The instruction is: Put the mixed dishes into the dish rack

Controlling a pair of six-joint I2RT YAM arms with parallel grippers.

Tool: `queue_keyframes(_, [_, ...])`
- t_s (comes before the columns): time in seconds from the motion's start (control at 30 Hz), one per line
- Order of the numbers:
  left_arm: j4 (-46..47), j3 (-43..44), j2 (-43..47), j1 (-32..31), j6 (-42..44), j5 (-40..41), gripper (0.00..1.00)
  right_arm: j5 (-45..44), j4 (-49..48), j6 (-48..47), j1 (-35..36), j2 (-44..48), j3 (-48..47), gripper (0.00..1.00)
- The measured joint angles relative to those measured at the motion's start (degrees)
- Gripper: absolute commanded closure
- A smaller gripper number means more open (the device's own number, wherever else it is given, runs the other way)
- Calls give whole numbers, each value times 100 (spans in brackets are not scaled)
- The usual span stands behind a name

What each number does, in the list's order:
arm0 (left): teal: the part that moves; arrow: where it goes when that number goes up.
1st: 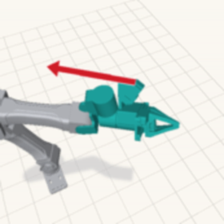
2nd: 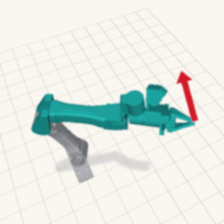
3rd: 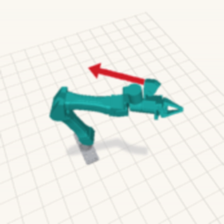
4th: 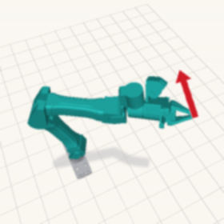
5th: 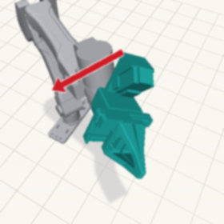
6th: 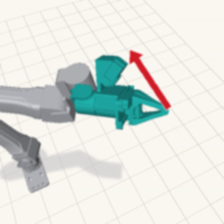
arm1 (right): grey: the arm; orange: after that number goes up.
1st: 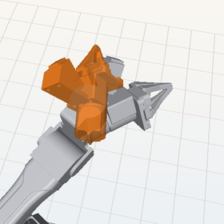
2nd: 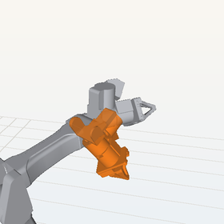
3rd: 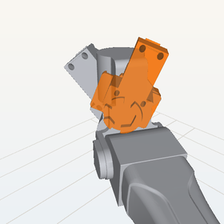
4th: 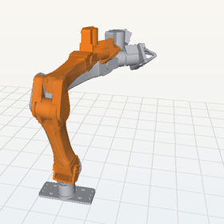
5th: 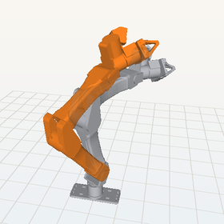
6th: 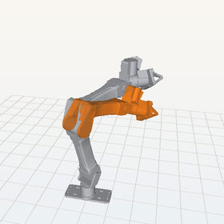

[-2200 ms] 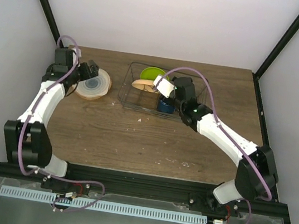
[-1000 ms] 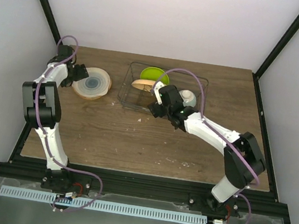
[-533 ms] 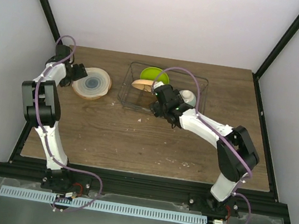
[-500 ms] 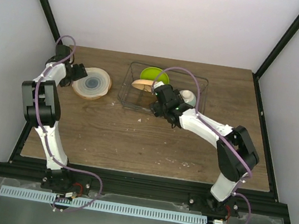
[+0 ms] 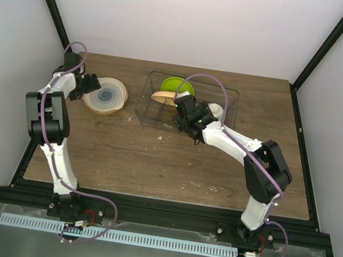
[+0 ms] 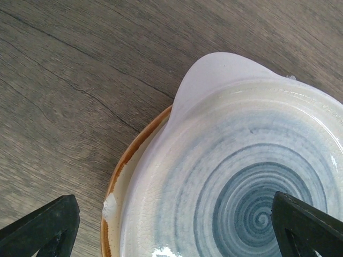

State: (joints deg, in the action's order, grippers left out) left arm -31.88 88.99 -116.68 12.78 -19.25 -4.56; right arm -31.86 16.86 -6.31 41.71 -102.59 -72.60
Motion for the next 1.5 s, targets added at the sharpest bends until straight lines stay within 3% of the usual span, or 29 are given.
queue_keyframes(0.6, [9, 0, 0, 0, -2, -138, 1, -321, 417, 385, -162, 57, -11, 0])
queue_keyframes(0.97, [4, 9, -22, 0, -2, -190, 1, -490, 1043, 647, -481, 326, 107, 0])
queue_keyframes(1.5, [-46, 256, -125, 0, 24, -269, 2, -520, 2052, 992, -400, 782, 153, 0])
